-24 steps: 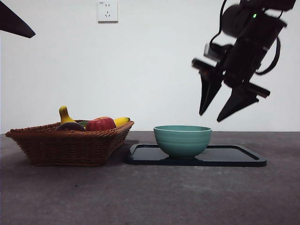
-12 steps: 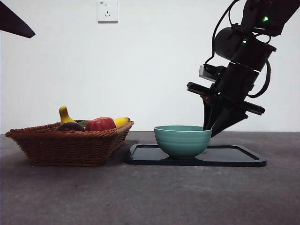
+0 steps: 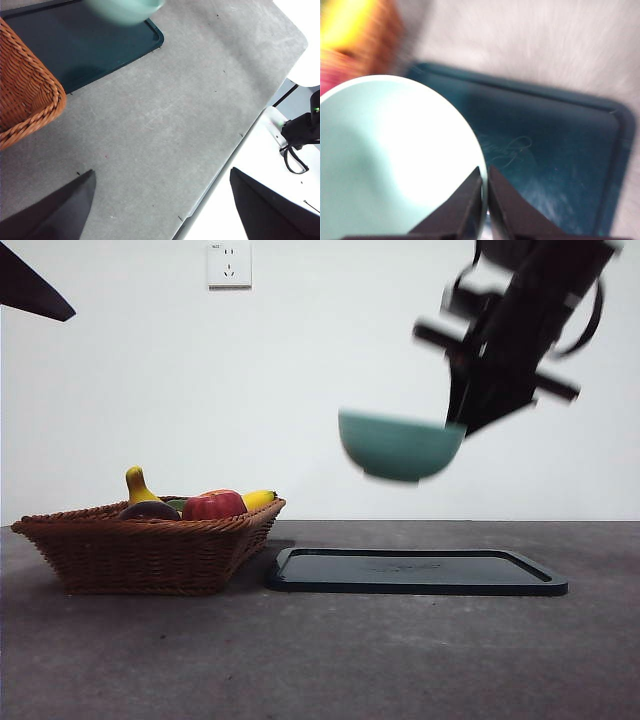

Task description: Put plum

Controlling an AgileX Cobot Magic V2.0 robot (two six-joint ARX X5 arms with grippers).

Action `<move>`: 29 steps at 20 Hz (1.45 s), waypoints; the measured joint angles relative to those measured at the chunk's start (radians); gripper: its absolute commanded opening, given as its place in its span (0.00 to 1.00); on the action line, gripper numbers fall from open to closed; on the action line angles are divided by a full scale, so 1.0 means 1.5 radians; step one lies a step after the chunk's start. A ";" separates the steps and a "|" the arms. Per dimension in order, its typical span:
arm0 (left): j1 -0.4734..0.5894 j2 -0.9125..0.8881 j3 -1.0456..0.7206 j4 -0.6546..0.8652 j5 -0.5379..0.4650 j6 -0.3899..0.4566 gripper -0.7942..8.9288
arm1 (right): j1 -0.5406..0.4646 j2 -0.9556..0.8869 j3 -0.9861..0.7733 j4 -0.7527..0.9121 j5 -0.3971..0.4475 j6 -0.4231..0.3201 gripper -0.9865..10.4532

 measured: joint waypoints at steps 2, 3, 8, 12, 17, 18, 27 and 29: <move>0.000 0.000 0.000 0.000 0.000 0.000 0.52 | 0.005 -0.049 0.000 -0.052 0.001 -0.012 0.09; 0.000 0.000 0.000 0.000 0.000 0.000 0.52 | 0.013 -0.075 0.000 -0.078 0.004 -0.020 0.09; 0.000 0.000 0.000 0.000 0.000 0.000 0.52 | 0.075 -0.188 -0.043 -0.116 0.053 -0.035 0.09; 0.000 0.000 0.000 0.000 0.000 0.000 0.52 | 0.129 -0.207 -0.157 -0.086 0.084 -0.038 0.09; 0.000 0.000 0.000 0.000 0.000 0.000 0.52 | 0.171 -0.204 -0.276 0.025 0.099 -0.016 0.09; 0.000 0.000 0.000 0.000 0.000 0.000 0.52 | 0.175 -0.204 -0.292 0.033 0.099 -0.012 0.09; 0.000 0.000 0.000 0.000 0.000 0.000 0.52 | 0.177 -0.151 -0.322 0.081 0.102 0.003 0.09; 0.000 0.000 0.000 0.000 0.000 0.000 0.52 | 0.177 -0.137 -0.322 0.081 0.102 0.004 0.09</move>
